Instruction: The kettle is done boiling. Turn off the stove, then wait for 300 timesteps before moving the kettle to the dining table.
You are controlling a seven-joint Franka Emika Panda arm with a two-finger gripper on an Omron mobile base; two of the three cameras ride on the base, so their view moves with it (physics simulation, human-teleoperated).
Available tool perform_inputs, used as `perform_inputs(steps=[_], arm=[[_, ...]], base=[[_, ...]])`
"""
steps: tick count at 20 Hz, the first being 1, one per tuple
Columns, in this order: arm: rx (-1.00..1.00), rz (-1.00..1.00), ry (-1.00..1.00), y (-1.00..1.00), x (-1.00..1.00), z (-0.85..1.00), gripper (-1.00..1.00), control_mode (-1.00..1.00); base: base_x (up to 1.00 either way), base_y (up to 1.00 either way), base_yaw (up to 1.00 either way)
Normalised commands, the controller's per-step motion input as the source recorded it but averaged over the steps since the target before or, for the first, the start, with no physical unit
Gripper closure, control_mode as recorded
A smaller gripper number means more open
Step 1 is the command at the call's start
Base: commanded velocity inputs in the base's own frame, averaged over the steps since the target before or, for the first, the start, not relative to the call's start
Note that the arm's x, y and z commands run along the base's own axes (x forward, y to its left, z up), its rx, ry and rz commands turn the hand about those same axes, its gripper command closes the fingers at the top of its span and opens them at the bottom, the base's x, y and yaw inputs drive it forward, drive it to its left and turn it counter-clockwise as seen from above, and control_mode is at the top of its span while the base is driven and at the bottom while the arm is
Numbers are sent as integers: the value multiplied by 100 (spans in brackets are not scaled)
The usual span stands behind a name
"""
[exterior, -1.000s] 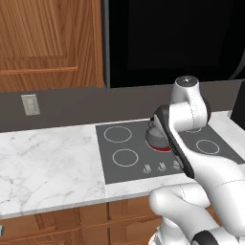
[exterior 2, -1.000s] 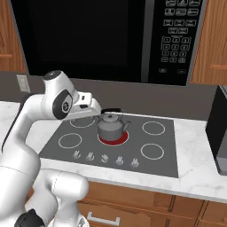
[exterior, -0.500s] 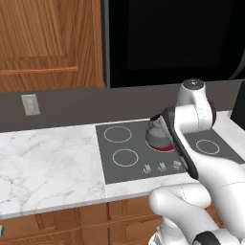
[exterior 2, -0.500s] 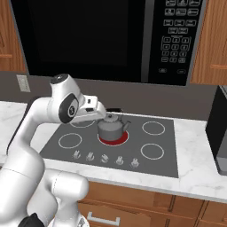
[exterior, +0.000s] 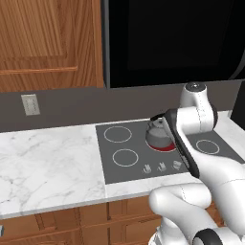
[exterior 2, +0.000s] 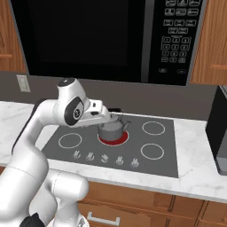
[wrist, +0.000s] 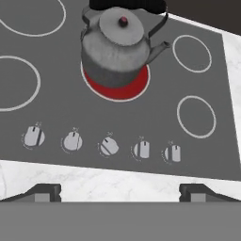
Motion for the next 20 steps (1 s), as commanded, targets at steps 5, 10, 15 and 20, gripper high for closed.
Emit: perform_inputs(steps=[5, 10, 15, 20], arm=[[0, 0, 4, -8, 0, -17, -100, -100], [1, 2, 0, -9, -2, -15, -100, -100], [0, 3, 2, 0, -1, -17, -100, -100], [1, 6, 0, 0, -3, -13, -100, -100]], base=[[0, 0, 0], [0, 0, 0], [0, 0, 0], [0, 0, 0]])
